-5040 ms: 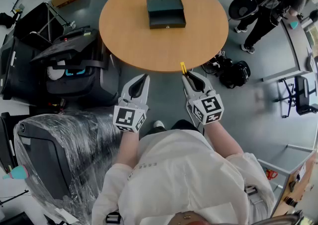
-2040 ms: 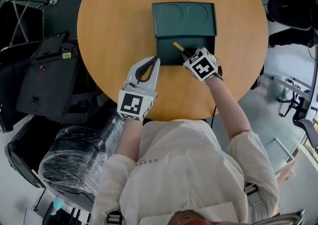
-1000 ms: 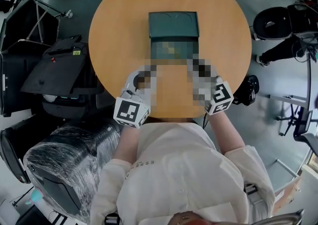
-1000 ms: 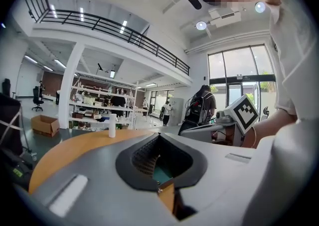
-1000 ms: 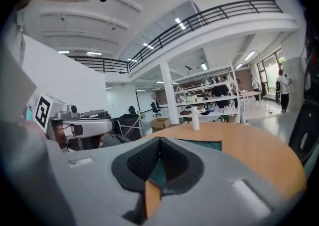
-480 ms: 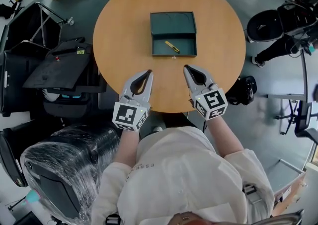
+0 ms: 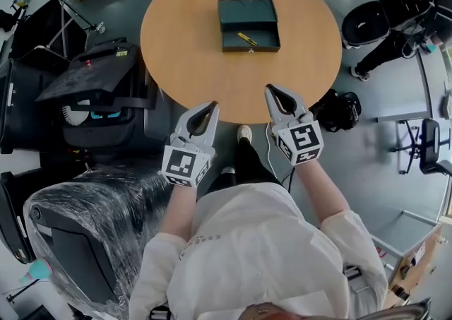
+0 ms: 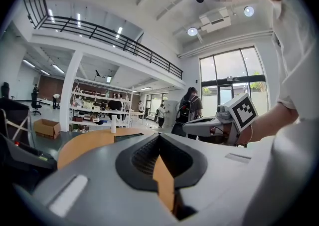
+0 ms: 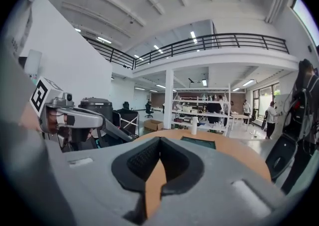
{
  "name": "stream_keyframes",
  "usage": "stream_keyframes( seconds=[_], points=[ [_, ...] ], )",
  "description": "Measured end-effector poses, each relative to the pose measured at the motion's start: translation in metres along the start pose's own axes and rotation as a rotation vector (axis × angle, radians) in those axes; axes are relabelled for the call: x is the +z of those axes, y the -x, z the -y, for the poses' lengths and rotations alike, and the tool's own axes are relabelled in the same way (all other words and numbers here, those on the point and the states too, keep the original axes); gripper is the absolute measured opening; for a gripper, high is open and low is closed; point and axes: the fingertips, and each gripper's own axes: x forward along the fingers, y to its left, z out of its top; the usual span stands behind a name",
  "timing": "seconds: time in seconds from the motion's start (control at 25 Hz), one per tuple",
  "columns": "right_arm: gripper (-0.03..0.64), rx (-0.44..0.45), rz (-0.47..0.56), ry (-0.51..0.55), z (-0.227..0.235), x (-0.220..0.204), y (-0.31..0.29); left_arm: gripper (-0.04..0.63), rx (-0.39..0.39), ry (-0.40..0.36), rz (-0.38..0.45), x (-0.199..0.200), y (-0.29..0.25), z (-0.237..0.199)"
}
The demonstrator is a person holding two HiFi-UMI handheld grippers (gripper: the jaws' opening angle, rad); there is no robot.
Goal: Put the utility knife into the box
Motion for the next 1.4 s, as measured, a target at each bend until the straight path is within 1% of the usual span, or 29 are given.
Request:
stream_keyframes(
  seconds=[0.28, 0.36, 0.48, 0.64, 0.8, 1.04, 1.4],
  points=[
    [-0.008, -0.079, -0.013, -0.044, -0.044, -0.012, 0.053, 0.015, -0.035, 0.026, 0.01, -0.008, 0.045, 0.038],
    [-0.008, -0.076, -0.024, -0.048, -0.054, -0.019, 0.065, 0.015, -0.043, 0.029, 0.018, -0.009, 0.052, 0.047],
    [-0.008, -0.056, -0.032, -0.055, -0.063, -0.026, 0.078, 0.015, -0.035, 0.031, 0.029, -0.01, 0.057, 0.055],
    [-0.008, -0.036, -0.029, -0.066, -0.06, -0.029, 0.09, 0.015, -0.032, 0.011, 0.034, -0.007, 0.055, 0.067],
    [-0.008, -0.006, -0.017, -0.07, -0.055, -0.027, 0.099, 0.015, -0.003, 0.0, 0.046, 0.0, 0.051, 0.076],
    [-0.008, 0.028, 0.014, -0.059, -0.048, -0.019, 0.112, 0.015, 0.0, -0.015, 0.044, 0.004, 0.045, 0.095],
    [-0.008, 0.037, 0.009, -0.065, -0.034, -0.025, 0.126, 0.015, 0.014, -0.019, 0.039, 0.004, 0.04, 0.112]
  ],
)
